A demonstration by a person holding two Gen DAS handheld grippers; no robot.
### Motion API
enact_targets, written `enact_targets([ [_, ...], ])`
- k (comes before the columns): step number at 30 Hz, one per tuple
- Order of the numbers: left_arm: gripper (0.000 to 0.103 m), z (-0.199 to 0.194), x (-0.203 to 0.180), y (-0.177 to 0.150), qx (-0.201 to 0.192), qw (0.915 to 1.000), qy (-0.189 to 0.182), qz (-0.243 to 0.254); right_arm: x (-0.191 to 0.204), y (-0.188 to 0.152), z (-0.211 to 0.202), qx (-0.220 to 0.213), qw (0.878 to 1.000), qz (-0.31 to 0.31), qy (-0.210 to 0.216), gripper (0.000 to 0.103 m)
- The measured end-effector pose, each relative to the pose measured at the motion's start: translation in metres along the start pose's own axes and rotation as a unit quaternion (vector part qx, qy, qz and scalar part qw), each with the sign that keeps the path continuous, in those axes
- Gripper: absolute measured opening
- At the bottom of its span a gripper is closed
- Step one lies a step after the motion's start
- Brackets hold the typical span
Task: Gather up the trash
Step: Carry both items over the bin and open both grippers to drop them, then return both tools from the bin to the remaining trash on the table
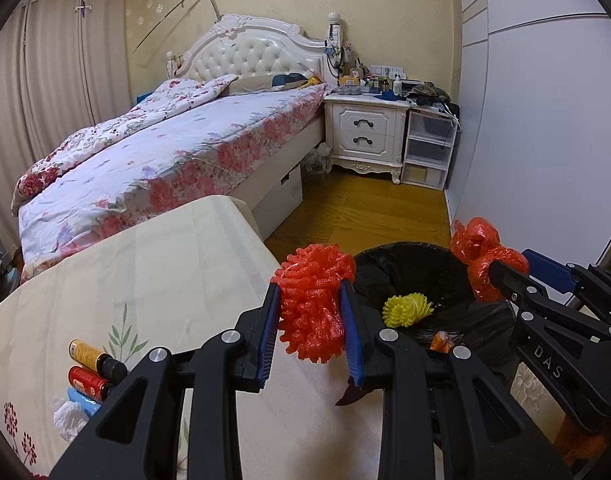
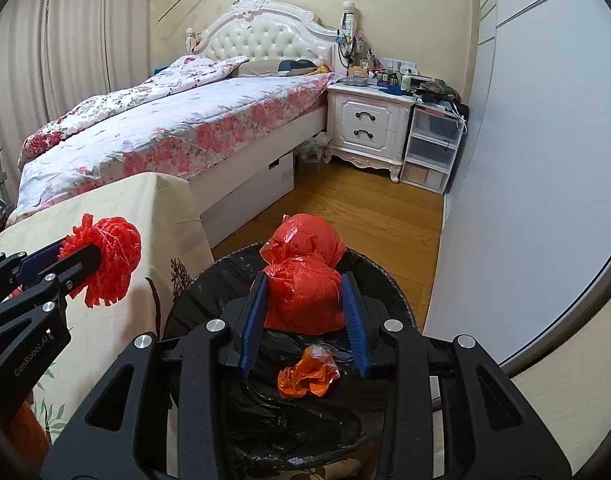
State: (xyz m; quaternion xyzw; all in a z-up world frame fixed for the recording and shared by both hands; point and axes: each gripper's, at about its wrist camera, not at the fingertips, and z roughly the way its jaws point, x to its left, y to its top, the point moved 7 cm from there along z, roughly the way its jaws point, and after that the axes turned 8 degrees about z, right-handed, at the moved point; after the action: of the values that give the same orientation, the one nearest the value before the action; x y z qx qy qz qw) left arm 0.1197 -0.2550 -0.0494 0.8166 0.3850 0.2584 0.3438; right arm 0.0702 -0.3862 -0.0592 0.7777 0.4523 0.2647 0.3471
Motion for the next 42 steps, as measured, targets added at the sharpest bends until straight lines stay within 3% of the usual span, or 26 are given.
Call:
enact_targets([
  [25,0.031,0.042,-0.021,0.0,0.03,0.9993,-0.009,0.022,-0.016,-0.001,0.027,0.008,0.999,0.013,-0.033,0.036],
  [29,0.041,0.044,-0.02,0.0,0.032,0.9993,-0.009,0.017,-0.017,0.002,0.027,0.001,0.999,0.014,-0.034,0.039],
  [31,0.048,0.044,-0.021,-0.001,0.032,0.9993,-0.008,0.015,-0.018,0.004,0.025,-0.006,0.999,0.015,-0.039,0.048],
  [38,0.072,0.041,-0.016,0.001,0.027,0.9996,-0.005,0.003,-0.025,0.009,0.021,-0.01,0.999,0.024,-0.047,0.051],
  [42,0.075,0.037,-0.008,-0.001,0.029,0.9995,-0.001,-0.012,-0.026,0.009,0.018,-0.011,0.998,0.03,-0.05,0.055],
])
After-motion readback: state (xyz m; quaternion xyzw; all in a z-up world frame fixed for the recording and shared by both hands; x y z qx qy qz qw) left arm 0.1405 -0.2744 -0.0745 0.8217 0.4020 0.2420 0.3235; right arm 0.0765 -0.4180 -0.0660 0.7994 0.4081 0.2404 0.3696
